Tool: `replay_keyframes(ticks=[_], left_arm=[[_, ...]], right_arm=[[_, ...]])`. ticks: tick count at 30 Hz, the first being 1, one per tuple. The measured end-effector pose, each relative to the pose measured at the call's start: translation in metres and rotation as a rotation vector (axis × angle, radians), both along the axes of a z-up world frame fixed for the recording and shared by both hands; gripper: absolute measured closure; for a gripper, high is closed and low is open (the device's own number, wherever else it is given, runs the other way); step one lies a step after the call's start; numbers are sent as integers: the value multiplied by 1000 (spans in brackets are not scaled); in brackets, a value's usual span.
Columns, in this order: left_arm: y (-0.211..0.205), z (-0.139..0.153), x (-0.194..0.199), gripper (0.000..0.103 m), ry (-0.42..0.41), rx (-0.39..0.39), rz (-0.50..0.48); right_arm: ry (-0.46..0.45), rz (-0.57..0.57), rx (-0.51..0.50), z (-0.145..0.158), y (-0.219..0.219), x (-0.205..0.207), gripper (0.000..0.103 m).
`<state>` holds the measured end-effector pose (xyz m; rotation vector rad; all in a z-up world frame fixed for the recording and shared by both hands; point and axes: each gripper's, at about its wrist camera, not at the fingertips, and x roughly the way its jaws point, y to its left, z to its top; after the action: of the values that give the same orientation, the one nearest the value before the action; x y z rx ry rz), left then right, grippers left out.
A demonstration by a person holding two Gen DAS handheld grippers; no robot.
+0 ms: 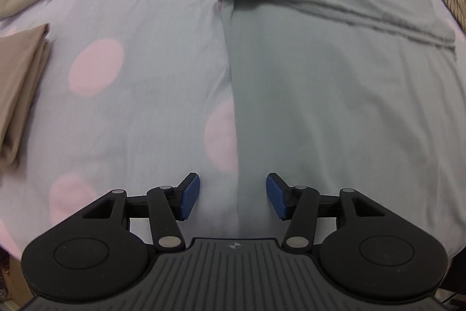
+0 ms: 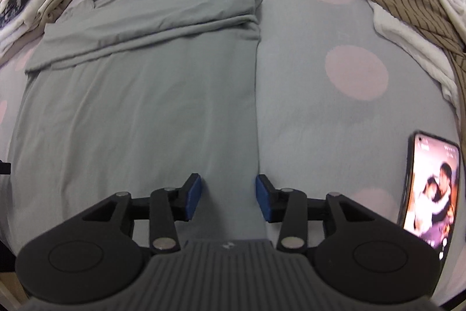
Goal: Fold clothes
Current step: 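Grasp the shirt's hem edge with both grippers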
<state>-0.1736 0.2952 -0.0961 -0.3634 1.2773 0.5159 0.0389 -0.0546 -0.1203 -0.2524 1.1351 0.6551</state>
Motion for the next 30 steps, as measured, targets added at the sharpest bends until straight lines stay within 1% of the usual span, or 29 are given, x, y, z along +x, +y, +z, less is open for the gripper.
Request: replay_keyframes(ticks=[4, 6, 7, 8, 9, 10, 11, 12, 13, 14, 18, 20, 23, 27, 30], left_arm=[[-14, -4, -11, 52, 6, 15, 19], [-21, -5, -16, 53, 8, 20, 29], [-25, -6, -16, 58, 6, 25, 25], [-30, -5, -15, 69, 0, 33, 7], [-34, -4, -13, 75, -8, 34, -7], [-37, -3, -12, 83, -18, 29, -11], [-38, -2, -12, 89, -24, 29, -11], [-38, -3, -13, 91, -29, 29, -12], [-37, -2, -14, 97, -37, 26, -9], [-35, -1, -15, 100, -47, 20, 1], [-28, 8, -22, 101, -94, -7, 54], [-24, 14, -26, 102, -122, -20, 82], [-19, 26, -29, 102, -168, -30, 97], [-14, 45, -30, 102, -223, -6, 99], [-4, 59, -23, 102, -251, 17, 95]], right_arm=[[-6, -23, 5, -2, -8, -21, 57], [-1, -17, -3, -3, -7, -27, 60], [-4, -8, -4, -2, -6, -29, 68], [-8, 1, -4, -2, -5, -31, 75], [-14, 8, -4, -1, -4, -34, 80], [-22, 15, -3, 0, -3, -37, 90], [-31, 17, -5, 1, -2, -40, 94], [-42, 17, -5, 3, -2, -41, 94], [-48, 12, 0, 4, -2, -42, 95], [-53, 3, 7, 6, -4, -43, 96], [-93, -29, 36, 17, -11, -42, 96], [-94, -48, 68, 24, -14, -40, 96], [-117, -60, 97, 35, -14, -39, 96], [-199, -42, 112, 51, -5, -40, 96], [-253, -43, 125, 61, 0, -33, 97]])
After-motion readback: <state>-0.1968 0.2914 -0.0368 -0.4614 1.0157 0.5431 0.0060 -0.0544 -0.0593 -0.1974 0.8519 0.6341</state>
